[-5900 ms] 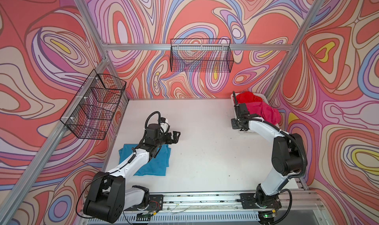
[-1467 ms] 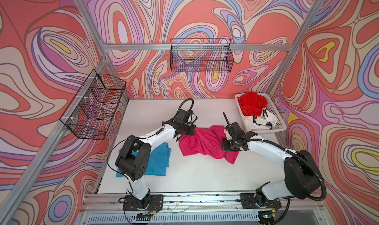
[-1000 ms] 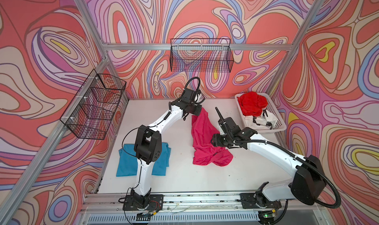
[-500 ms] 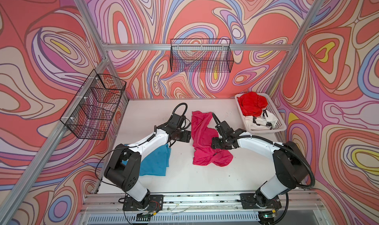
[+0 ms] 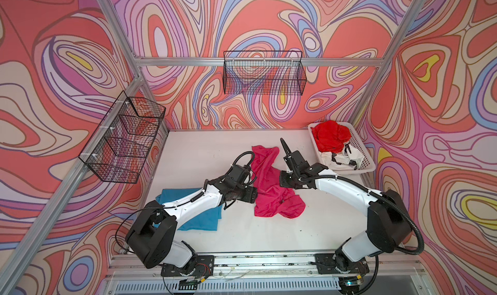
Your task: Fold and stack the t-shirts
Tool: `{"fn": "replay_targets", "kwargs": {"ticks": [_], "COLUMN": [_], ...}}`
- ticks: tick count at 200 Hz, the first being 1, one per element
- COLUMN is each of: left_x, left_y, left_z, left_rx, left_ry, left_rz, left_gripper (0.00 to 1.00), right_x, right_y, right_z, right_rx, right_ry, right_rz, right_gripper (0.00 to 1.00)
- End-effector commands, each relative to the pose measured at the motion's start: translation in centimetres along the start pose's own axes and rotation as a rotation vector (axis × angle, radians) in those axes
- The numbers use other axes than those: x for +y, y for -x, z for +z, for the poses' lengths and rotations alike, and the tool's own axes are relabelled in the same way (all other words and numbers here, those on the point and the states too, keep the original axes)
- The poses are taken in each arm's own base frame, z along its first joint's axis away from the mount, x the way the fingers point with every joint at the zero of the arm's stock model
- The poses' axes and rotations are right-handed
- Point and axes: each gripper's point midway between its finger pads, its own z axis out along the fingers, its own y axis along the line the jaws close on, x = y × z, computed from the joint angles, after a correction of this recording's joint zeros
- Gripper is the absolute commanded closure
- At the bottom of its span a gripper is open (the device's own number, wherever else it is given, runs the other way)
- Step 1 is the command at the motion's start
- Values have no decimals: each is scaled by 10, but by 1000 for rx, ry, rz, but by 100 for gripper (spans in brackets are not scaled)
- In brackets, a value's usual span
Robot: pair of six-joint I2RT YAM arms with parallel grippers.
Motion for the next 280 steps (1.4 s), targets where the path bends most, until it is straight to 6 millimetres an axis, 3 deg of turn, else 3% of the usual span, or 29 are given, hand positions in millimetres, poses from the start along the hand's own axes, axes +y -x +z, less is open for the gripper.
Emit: {"fn": "replay_targets", "kwargs": {"ticks": [1, 27, 65, 100, 115, 136, 140, 166, 201, 225, 247, 261, 280], "left_x": [-22, -42, -37, -51, -52, -40, -37, 0, 28, 17, -6, -23, -48], "left_y": [1, -5, -21, -15, -13, -9, -7, 12, 76, 111, 121, 115, 93], "left_z": [7, 15, 38, 52, 58, 57, 54, 27, -41, -88, -115, -118, -105], "left_rx": [-25, -26, 20, 38, 41, 26, 14, -46, -142, -159, -138, -108, -22], "left_ry": [-79, -152, -124, -169, -170, -99, -79, 47, 160, 203, 133, 52, -62], "left_rz": [-1, 22, 6, 41, 47, 43, 44, 18, 88, 225, 265, 255, 243], "left_gripper": [22, 20, 19, 21, 39, 93, 100, 100, 100, 100, 100, 100, 100], "right_x": [14, 29, 41, 43, 42, 39, 38, 32, 38, 49, 37, 20, -10], "right_y": [15, 35, 52, 60, 65, 72, 73, 80, 113, 125, 116, 106, 91], "right_z": [-26, -43, -56, -62, -66, -72, -73, -68, -76, -93, -107, -114, -110], "right_rx": [-37, -85, -124, -150, -171, -196, -198, -203, -258, -276, -281, -281, -248], "right_ry": [41, 77, 105, 105, 92, 73, 71, 57, 62, 81, 40, -10, -62], "right_rz": [11, 14, 15, 20, 19, 10, 8, -11, -57, -94, -98, -93, -60], "right_gripper": [100, 100, 100, 100, 100, 100, 100, 100, 100, 100, 100, 100, 100]}}
